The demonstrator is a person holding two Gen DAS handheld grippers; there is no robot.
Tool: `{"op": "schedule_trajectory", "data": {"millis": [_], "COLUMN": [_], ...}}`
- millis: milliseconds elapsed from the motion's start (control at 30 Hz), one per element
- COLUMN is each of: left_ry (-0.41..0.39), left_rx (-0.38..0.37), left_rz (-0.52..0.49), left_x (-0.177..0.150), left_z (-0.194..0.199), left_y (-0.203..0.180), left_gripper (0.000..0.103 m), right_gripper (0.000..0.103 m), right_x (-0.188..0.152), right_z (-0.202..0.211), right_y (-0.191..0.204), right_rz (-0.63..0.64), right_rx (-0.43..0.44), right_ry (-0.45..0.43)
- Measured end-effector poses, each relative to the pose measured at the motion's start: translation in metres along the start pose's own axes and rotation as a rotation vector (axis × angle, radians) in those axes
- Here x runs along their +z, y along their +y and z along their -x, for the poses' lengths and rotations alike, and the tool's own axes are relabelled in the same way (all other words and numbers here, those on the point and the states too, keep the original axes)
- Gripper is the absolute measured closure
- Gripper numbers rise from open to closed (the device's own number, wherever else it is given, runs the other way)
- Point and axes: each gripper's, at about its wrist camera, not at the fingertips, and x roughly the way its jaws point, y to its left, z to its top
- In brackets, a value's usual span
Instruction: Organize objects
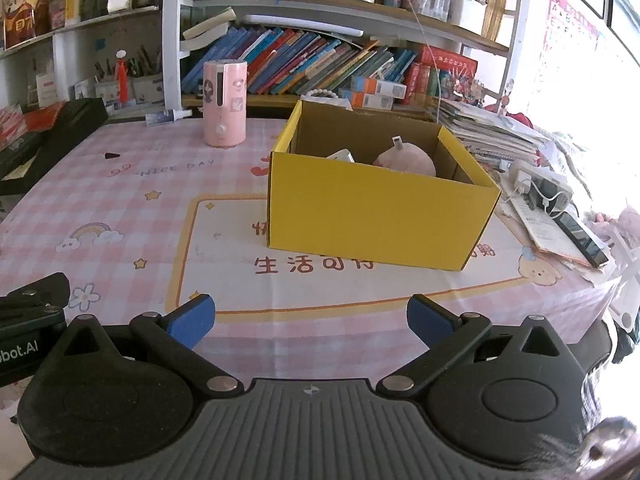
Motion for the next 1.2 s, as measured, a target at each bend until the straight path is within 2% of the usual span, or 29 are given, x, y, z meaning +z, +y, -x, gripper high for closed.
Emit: {"op": "schedule_trajectory", "data": {"millis": [1200], "left_ry": [-0.003], "left_rx": [-0.002], "left_rz": [-0.006], "left_x": [0.0052], "left_z": [-0.0022], "left_y": [0.0002], "left_gripper": [0.001], "right_gripper": [0.0], "right_x": [0.0054], "right_z": [-0.0019], "right_y": [-0.0019], "right_rz": [-0.008], "right_rx": [-0.003], "right_ry": [-0.003]}}
